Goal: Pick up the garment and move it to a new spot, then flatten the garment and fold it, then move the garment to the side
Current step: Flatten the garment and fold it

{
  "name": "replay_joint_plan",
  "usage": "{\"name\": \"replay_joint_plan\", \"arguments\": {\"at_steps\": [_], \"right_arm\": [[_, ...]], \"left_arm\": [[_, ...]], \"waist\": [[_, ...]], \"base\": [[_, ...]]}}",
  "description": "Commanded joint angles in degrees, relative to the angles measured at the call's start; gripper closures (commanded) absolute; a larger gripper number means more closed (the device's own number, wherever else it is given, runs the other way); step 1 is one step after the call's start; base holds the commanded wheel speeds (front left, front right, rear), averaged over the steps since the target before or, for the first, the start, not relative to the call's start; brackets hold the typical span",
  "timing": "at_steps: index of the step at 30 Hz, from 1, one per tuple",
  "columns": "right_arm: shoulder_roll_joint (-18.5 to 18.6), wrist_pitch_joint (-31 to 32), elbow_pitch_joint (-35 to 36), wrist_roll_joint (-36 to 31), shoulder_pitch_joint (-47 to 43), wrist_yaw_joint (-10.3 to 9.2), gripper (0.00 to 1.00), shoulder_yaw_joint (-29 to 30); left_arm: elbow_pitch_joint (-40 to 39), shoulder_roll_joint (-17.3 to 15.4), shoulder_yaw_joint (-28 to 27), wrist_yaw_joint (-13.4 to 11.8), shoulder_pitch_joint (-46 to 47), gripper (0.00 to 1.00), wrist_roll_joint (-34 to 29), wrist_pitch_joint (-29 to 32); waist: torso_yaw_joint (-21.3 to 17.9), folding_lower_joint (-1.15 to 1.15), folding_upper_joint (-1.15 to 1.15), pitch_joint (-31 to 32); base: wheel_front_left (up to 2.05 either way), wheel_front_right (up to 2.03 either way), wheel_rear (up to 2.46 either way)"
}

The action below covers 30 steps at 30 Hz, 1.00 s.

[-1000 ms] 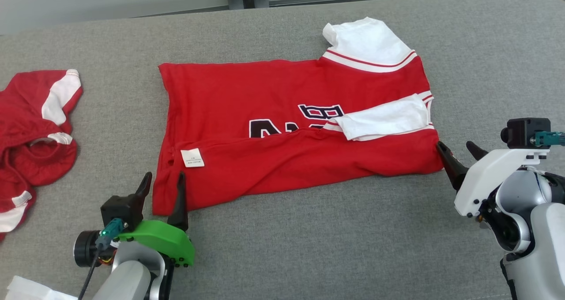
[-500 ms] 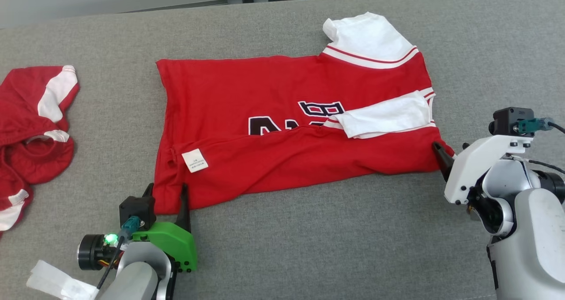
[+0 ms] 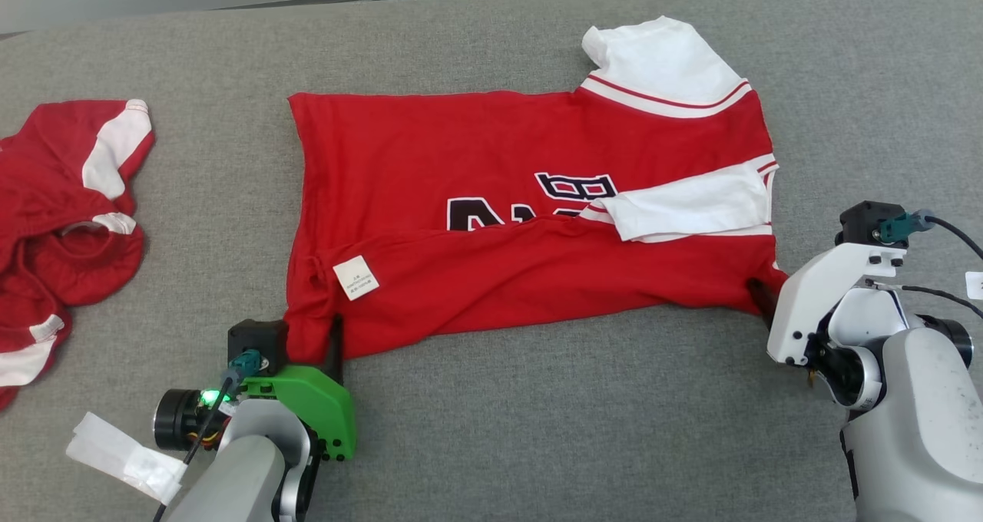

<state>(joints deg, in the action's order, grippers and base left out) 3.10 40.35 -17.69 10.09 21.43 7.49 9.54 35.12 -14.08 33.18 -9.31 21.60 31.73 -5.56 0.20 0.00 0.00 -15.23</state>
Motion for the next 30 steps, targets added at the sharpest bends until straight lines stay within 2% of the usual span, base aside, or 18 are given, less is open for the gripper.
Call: {"name": "replay_joint_plan", "arguments": {"at_steps": [1,7,14,23,30], "right_arm": [[-0.2,0.5,-1.1,1.1,-0.3,0.0,1.0,-0.9],[-0.1,-2.8,0.7,3.1,-1.6,0.0,1.0,-1.6],[0.4,-5.8,7.1,5.2,-6.6,-0.02,1.0,0.5],[0.2,-5.5,15.8,6.6,-15.5,-0.07,1.0,3.8],[0.0,-5.2,18.0,8.7,-21.1,-0.07,1.0,5.1]], "left_arm": [[2.3,0.4,1.2,0.8,-1.6,1.0,0.7,2.5],[3.2,0.5,0.8,1.9,-1.7,1.0,2.3,2.5],[-0.9,-1.1,-1.2,2.1,-5.5,1.0,5.2,2.8],[-13.0,-4.6,-1.7,-1.1,-12.2,1.0,6.4,6.4],[-19.4,-6.7,-2.2,-3.6,-17.7,1.0,7.9,8.6]], "waist": [[-0.1,0.0,0.0,0.0],[-0.2,0.0,0.0,0.8],[-0.7,0.0,0.0,3.3],[-1.0,0.0,0.0,4.8],[-1.3,0.0,0.0,4.5]], "base": [[0.0,0.0,0.0],[0.0,0.0,0.0],[0.0,0.0,0.0],[0.0,0.0,0.0],[0.0,0.0,0.0]]}}
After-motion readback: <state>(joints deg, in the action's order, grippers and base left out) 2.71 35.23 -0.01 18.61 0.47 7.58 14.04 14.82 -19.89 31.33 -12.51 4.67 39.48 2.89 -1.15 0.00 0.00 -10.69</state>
